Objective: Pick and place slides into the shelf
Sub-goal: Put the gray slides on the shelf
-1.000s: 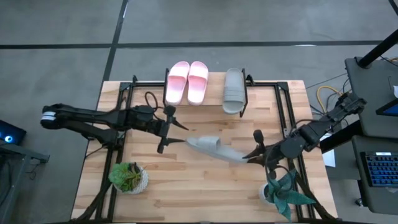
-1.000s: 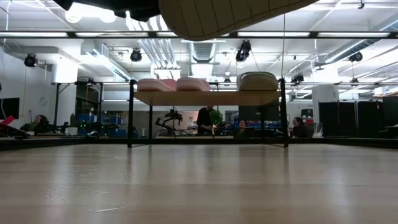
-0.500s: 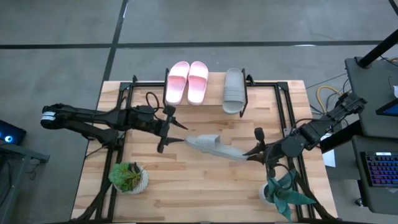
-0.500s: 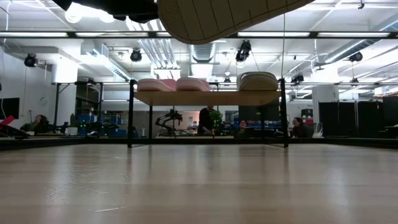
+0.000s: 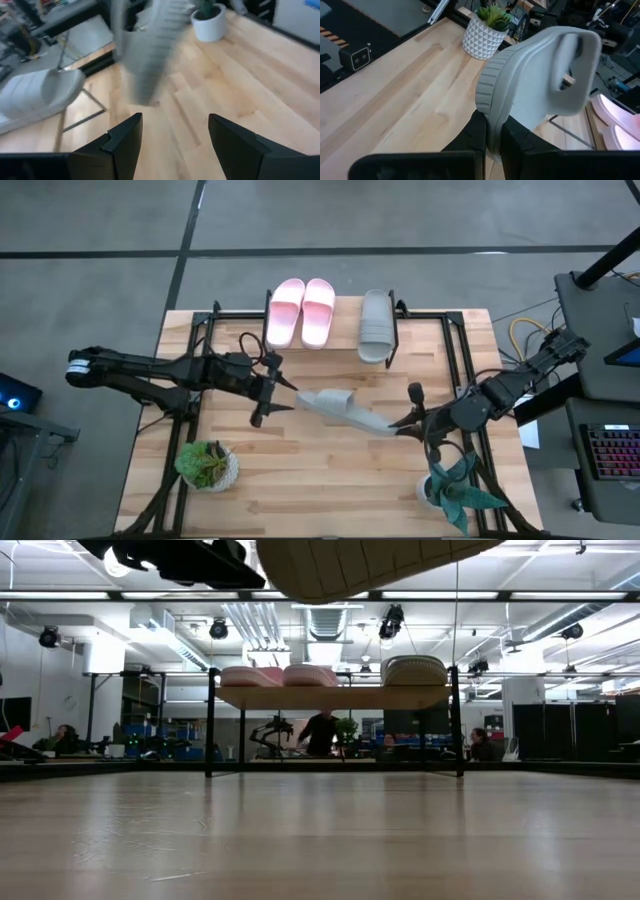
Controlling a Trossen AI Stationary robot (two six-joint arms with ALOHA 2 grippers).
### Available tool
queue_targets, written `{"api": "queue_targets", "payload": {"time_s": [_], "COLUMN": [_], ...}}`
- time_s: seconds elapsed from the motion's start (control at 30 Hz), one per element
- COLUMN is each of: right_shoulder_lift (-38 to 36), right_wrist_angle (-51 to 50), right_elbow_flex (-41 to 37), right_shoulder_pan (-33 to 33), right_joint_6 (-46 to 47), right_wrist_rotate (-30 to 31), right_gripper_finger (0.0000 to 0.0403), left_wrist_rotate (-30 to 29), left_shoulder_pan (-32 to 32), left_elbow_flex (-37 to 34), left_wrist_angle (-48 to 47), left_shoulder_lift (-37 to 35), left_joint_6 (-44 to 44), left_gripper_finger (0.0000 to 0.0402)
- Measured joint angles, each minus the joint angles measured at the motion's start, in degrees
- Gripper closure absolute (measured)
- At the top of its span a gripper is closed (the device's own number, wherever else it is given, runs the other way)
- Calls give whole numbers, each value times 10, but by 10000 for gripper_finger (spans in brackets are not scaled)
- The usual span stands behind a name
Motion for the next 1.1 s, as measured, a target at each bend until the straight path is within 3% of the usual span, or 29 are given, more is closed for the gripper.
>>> {"api": "queue_targets", "payload": {"time_s": [0.43,0.67,1.0,1.1], "right_shoulder_lift": [0,0,0,0], "right_wrist_angle": [-3,-2,1,1], "right_elbow_flex": [0,0,0,0], "right_shoulder_pan": [1,1,1,1], "right_joint_6": [1,-2,-3,-3], "right_wrist_rotate": [-5,-5,9,9], "right_gripper_finger": [385,385,385,385], "left_wrist_rotate": [-10,55,54,44], "left_shoulder_pan": [0,-2,-2,-2], "left_elbow_flex": [1,1,2,2], "left_wrist_angle": [87,132,213,217], "left_shoulder_lift": [16,44,94,102], "left_joint_6": [0,-1,1,28], "left_gripper_finger": [189,189,191,208]}}
